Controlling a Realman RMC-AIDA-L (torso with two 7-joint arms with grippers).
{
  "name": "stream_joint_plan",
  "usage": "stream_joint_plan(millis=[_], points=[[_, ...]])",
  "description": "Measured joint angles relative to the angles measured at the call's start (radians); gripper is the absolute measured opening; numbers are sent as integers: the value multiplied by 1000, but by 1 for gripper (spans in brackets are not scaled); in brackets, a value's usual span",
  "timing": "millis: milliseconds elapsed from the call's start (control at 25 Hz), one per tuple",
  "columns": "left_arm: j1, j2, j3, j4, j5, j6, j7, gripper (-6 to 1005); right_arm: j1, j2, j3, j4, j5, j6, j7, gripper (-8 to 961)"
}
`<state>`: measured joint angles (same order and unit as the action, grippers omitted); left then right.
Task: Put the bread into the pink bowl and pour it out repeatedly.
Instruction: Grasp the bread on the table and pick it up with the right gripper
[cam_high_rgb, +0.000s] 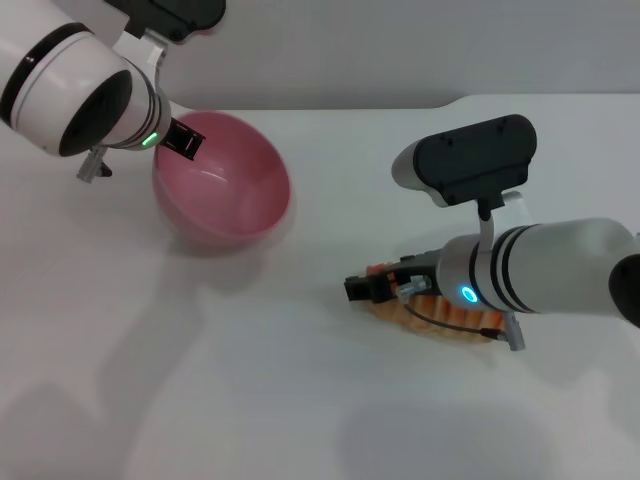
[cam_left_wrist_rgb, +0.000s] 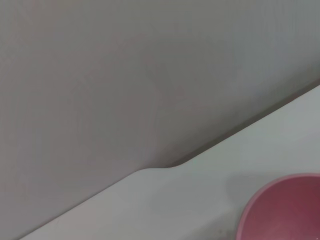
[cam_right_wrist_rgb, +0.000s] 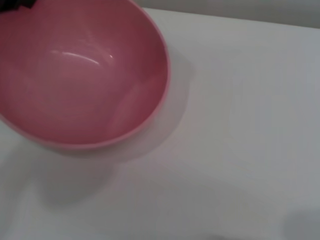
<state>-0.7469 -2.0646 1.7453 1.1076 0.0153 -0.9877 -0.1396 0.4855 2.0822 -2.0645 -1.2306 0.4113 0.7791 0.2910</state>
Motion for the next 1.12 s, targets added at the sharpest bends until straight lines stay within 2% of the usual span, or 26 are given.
stream_joint_plan(millis=[360,600,680,1120], points=[[0,0,0,1,0,0,0,43,18,-4,-25,13,-11,9,-24,800],[0,1,0,2,0,3,0,43,35,-6,-31,44,-11,8,-47,626],[0,1,0,2,0,3,0,43,33,-6,-30,46,-11,5,-62,535],[6,-1,9,6,-7,5,8,43,28,-10,17,-48,-43,5,-88,487]])
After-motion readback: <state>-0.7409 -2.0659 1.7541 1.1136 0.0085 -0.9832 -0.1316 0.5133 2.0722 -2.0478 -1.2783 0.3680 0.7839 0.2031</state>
